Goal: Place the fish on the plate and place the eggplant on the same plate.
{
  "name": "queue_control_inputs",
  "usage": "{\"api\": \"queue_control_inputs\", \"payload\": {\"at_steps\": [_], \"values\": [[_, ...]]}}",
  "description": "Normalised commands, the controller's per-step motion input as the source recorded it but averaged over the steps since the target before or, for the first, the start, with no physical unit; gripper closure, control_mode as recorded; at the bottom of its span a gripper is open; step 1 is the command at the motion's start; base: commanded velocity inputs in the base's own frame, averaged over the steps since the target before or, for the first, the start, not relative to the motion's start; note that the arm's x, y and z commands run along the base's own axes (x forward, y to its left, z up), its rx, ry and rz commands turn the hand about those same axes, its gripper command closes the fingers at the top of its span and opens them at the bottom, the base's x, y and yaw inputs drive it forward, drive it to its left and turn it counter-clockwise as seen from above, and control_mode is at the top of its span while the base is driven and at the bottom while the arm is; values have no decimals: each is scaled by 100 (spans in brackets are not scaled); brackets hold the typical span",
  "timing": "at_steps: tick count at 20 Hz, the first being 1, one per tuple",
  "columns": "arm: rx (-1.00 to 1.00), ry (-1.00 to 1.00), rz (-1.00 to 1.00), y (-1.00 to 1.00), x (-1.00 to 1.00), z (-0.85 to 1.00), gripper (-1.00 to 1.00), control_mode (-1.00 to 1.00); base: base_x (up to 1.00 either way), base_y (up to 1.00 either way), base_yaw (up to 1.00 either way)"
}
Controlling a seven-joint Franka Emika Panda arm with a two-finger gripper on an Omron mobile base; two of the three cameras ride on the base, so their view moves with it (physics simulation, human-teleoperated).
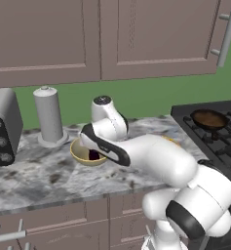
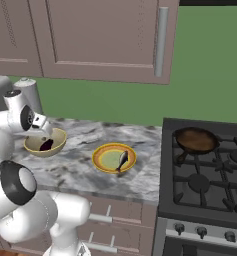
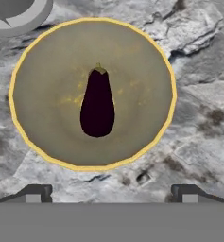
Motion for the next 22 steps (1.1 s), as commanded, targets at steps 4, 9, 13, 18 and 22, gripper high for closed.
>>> {"api": "queue_control_inputs", "payload": {"at_steps": [4, 9, 13, 18, 22], "values": [[-2, 10, 1, 10, 30, -4, -100, -100, 0, 0, 0], [0, 13, 0, 0, 38, -13, -100, -100, 0, 0, 0], [0, 5, 0, 0, 2, -42, -100, -100, 0, 0, 0], [-2, 0, 0, 2, 0, -28, -100, -100, 0, 0, 0], [-5, 0, 0, 0, 3, -28, -100, -100, 0, 0, 0]]}}
